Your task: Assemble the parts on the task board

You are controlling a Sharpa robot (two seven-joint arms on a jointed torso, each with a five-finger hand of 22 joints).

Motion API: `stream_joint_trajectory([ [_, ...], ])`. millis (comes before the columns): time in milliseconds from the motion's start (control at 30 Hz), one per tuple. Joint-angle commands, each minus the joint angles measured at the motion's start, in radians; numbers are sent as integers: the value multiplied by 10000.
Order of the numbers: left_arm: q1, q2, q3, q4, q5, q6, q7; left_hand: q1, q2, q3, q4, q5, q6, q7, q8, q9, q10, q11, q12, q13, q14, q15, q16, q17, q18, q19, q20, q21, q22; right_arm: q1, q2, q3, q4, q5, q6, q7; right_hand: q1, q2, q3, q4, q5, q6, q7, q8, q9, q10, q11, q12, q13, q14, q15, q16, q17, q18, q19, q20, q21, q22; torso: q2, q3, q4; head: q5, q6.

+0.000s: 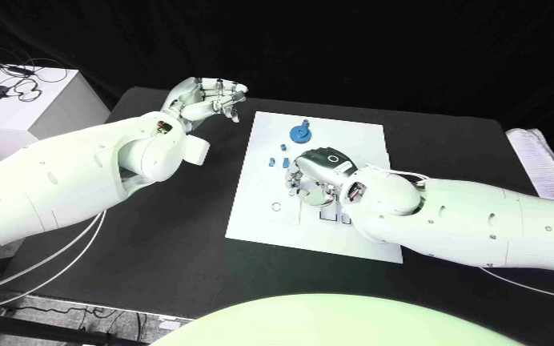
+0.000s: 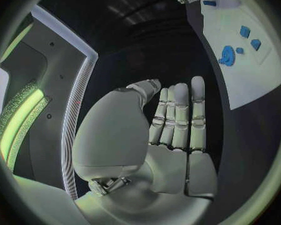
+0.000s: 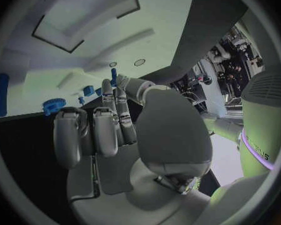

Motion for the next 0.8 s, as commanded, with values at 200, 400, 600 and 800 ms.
stream_joint_trajectory([
  [200, 11, 17, 9, 34, -55, 140, 98, 0, 76, -44, -6, 9, -20, 25, -53, -10, 35, 33, -53, -8, -68, 28, -52, -12, 132, 87, 2, -35, -8, -25, 41, -13, -49, -145, 78, 53, 22, 155, -4, -92, 52, -39, 32, 63, 38, 574, -450, -4, 13, 559, -21, -31, 62, -105, 732, -73, -17, 2230, 3, 7, -2, 7, -52],
  [400, 11, 20, 9, 34, -55, 145, 96, 0, 76, -44, -6, 9, -20, 25, -53, -10, 35, 33, -53, -8, -68, 28, -52, -12, 132, 87, 2, -35, -8, -46, 79, -22, -81, -149, 105, 52, 22, 155, -4, -92, 52, -39, 32, 63, 38, 574, -450, -4, 13, 559, -21, -31, 62, -105, 732, -73, -17, 2230, 7, 7, -1, 16, -77],
  [600, 11, 19, 9, 32, -55, 148, 93, 0, 76, -44, -6, 9, -20, 25, -53, -10, 35, 33, -53, -8, -68, 28, -52, -12, 132, 87, 2, -35, -8, -95, 111, -29, -124, -197, 136, 35, 22, 155, -4, -92, 52, -39, 32, 63, 38, 574, -450, -4, 13, 559, -21, -31, 62, -105, 732, -73, -17, 2230, 15, 7, 0, 24, -99],
  [800, 11, 18, 9, 31, -55, 152, 89, 6, 103, -70, 10, 10, -22, 25, -55, -13, 44, 34, -69, -29, -67, 30, -73, -13, 132, 87, 6, -55, -19, -120, 132, -31, -154, -240, 167, -12, 4, 162, 0, -110, 52, -45, 35, 65, 54, 580, -447, -19, 11, 557, -17, -33, 54, -102, 728, -71, -35, 2226, 13, 2, 4, 19, -99],
])
